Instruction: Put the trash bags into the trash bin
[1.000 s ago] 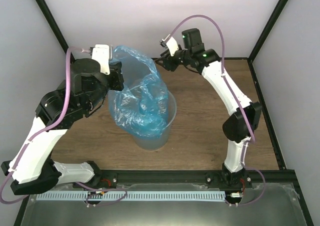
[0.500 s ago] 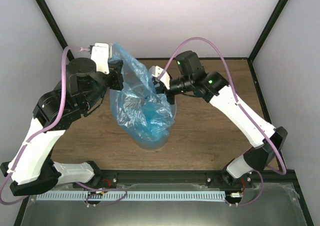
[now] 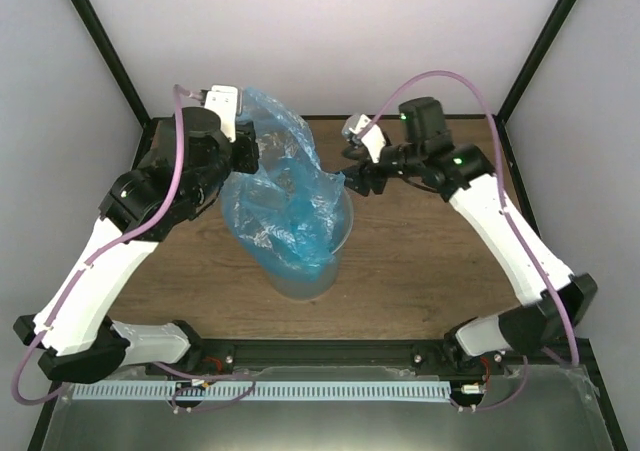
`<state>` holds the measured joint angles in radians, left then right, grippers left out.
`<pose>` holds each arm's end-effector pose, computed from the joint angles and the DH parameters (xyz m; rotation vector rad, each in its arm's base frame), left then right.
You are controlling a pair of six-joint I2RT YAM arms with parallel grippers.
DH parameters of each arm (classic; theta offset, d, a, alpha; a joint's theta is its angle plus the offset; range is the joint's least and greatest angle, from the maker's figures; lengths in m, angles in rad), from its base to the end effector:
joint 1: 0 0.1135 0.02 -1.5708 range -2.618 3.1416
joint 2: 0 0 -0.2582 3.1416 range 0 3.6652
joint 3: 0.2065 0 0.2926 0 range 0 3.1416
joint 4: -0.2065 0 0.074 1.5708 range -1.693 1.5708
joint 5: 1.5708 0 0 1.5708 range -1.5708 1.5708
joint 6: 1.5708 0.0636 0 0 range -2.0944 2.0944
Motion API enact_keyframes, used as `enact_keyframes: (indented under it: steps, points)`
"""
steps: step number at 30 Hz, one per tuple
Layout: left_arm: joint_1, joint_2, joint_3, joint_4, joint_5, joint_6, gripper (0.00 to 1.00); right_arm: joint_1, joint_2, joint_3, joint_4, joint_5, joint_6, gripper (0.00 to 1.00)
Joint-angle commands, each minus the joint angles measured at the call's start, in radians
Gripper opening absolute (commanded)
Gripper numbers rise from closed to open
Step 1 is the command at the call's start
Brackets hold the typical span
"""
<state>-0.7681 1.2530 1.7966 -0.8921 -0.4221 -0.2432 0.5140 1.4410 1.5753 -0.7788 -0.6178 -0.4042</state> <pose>0.2177 -0.1740 0.5132 0.2149 1.8854 -0.2851 0.2979 0.2105 0.3917 -1.2576 1.7723 0.7426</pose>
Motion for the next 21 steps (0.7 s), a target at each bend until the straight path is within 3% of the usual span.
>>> enact_keyframes:
  steps: [1,6,10,17,21]
  points:
    - [0.086,0.027,-0.019,0.061,0.067,0.030,0.04,-0.011,-0.132,-0.015,0.005,-0.031,0.014,0.65]
    - [0.196,0.042,-0.086,0.120,0.182,0.025,0.04,-0.011,-0.284,-0.146,-0.084,-0.209,-0.115,0.54]
    - [0.234,0.065,-0.096,0.152,0.247,0.016,0.04,0.028,-0.377,-0.230,-0.225,-0.355,-0.276,0.50]
    - [0.239,0.106,-0.079,0.178,0.258,-0.006,0.04,0.240,-0.391,-0.315,-0.200,-0.264,-0.246,0.38]
    - [0.239,0.107,-0.081,0.183,0.271,-0.026,0.04,0.329,-0.364,-0.332,-0.091,-0.146,-0.165,0.34]
